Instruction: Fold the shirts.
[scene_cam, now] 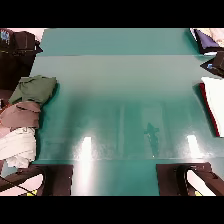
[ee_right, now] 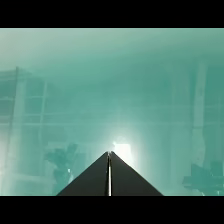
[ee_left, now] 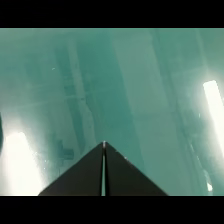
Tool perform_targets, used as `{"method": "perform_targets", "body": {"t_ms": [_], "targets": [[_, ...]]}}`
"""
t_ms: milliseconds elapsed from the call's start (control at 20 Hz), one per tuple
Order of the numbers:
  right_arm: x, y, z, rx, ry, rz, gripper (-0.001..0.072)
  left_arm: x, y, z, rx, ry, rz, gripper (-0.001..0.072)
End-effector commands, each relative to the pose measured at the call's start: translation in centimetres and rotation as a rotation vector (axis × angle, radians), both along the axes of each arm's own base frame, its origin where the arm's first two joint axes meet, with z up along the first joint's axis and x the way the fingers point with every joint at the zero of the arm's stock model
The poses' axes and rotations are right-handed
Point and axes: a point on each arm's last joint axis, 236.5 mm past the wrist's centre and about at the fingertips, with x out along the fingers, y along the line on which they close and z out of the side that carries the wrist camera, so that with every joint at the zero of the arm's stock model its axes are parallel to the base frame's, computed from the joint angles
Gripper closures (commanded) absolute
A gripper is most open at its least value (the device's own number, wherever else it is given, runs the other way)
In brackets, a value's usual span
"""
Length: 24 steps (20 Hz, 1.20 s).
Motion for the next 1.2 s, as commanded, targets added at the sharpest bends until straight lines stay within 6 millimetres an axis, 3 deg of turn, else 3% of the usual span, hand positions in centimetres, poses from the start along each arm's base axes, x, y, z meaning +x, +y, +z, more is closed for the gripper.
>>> {"method": "perform_targets", "body": {"t_ms": [0, 550, 700, 750, 800, 850, 1000, 1150], "targets": [[0.1, 0.3, 0.3, 0.001, -0.012, 0.007, 0.0693, 0.1, 0.0, 0.1, -0.002, -0.006, 0.002, 0.0681], [0.4, 0.2, 0.6, 0.001, -0.029, 0.000, 0.0692, 0.1, 0.0, 0.1, -0.002, -0.006, 0.002, 0.0681], [0.4, 0.2, 0.6, 0.000, -0.029, -0.001, 0.0692, 1.6, 0.3, 1.4, -0.009, -0.084, 0.027, 0.0681], [0.4, 0.2, 0.6, 0.000, -0.030, -0.001, 0.0692, 2.1, 1.1, 1.2, 0.022, -0.093, 0.049, 0.0628], [0.5, 0.2, 0.6, 0.000, -0.032, -0.002, 0.0692, 2.6, 2.4, 0.2, 0.073, -0.082, 0.081, 0.0304], [0.5, 0.2, 0.6, 0.000, -0.033, -0.003, 0.0692, 3.0, 4.3, -1.7, 0.142, -0.040, 0.129, 0.0077], [0.5, 0.1, 0.7, 0.000, -0.036, -0.004, 0.0692, 2.7, 10.3, -9.8, 0.382, 0.135, 0.239, 0.0092], [0.5, 0.1, 0.7, 0.000, -0.036, -0.004, 0.0692, 2.7, 13.5, -17.8, 0.448, 0.231, 0.284, 0.0091]]}}
